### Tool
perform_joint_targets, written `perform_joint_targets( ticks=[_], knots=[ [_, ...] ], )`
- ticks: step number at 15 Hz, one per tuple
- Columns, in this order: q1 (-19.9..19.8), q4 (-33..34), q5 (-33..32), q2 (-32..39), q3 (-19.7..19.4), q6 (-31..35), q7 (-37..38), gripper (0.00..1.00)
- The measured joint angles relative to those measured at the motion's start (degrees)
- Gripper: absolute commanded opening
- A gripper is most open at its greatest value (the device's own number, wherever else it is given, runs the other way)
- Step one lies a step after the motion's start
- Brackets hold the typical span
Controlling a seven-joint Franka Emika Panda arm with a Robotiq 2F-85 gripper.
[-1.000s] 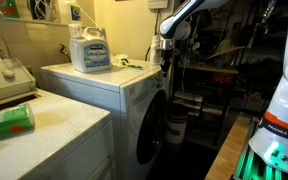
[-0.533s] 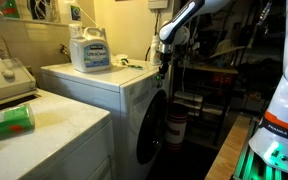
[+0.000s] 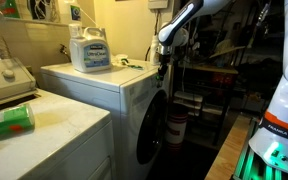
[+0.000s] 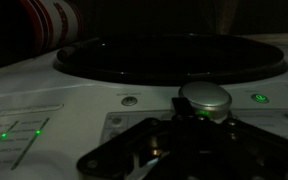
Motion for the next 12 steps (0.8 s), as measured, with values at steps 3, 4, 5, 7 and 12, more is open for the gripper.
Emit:
perform_joint_targets(
  ticks=[3, 4, 5, 7, 12],
  knots=[
    [-0.05, 0.04, 0.08, -0.1, 0.18, -0.04, -1.28, 0.0],
    [-0.06, 0.04, 0.09, -0.21, 0.31, -0.06, -1.8, 0.0],
    [-0.06, 0.05, 0.14, -0.38, 0.51, -0.06, -2.34, 0.0],
    [-0.05, 0.05, 0.35, -0.87, 1.15, -0.27, -3.35, 0.0],
    [0.0, -0.02, 0.57, -1.47, 2.51, -1.93, -4.57, 0.0]
  ],
)
